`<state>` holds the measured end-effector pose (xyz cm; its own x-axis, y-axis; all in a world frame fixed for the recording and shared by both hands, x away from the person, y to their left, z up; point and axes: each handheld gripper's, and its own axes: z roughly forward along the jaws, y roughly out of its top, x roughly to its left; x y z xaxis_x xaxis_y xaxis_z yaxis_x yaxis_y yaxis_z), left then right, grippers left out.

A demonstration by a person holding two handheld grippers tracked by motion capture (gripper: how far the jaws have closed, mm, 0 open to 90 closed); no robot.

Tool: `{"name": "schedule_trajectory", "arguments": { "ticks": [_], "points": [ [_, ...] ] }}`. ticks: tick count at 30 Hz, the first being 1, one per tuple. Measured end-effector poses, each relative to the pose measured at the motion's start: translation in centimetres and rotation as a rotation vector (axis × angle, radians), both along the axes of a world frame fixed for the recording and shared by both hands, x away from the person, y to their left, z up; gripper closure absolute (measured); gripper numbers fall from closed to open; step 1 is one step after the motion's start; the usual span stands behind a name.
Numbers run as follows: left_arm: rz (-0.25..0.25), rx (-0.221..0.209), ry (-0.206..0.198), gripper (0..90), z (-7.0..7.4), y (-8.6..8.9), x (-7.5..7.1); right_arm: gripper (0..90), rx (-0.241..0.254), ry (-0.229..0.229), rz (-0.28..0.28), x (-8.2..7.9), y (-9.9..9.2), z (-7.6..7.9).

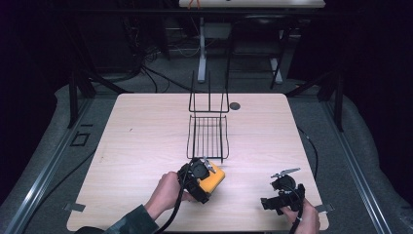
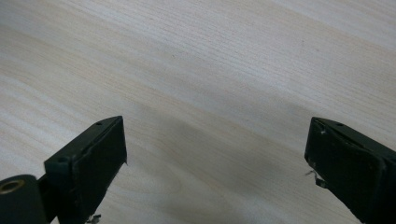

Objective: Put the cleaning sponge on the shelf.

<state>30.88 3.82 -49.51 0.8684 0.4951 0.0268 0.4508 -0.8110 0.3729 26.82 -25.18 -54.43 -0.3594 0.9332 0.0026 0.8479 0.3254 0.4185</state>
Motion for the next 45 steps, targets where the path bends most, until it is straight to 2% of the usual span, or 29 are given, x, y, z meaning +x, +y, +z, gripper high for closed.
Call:
{"name": "schedule_trajectory", "arguments": {
  "ticks": [6,11,12,23,34,42,45],
  "points": [
    [0.019,-0.015,-0.013,22.1,0.9,0.6,0.4,5.0,0.001,-0.004,0.004,0.0,0.0,-0.1],
    [0.037,-0.029,-0.041,22.1,1.6,1.1,0.7,5.0,0.001,0.004,-0.001,0.0,0.0,0.1],
    [0.04,-0.03,-0.042,22.1,1.7,1.2,0.8,5.0,0.004,-0.006,-0.001,0.0,0.0,0.0],
    [0.071,-0.011,-0.079,22.1,2.5,1.9,2.1,5.0,0.004,-0.008,-0.001,0.0,0.0,0.0],
    [0.115,0.001,-0.091,22.1,3.0,3.1,4.4,5.0,0.002,-0.004,0.002,0.0,0.0,0.1],
    [0.147,-0.016,-0.111,22.0,3.5,3.8,6.1,5.0,0.005,-0.013,0.013,0.0,0.1,0.1],
    [0.156,-0.029,-0.115,22.1,3.5,4.0,6.8,5.1,-0.007,-0.01,0.021,0.0,0.2,0.2]
  ]
}}
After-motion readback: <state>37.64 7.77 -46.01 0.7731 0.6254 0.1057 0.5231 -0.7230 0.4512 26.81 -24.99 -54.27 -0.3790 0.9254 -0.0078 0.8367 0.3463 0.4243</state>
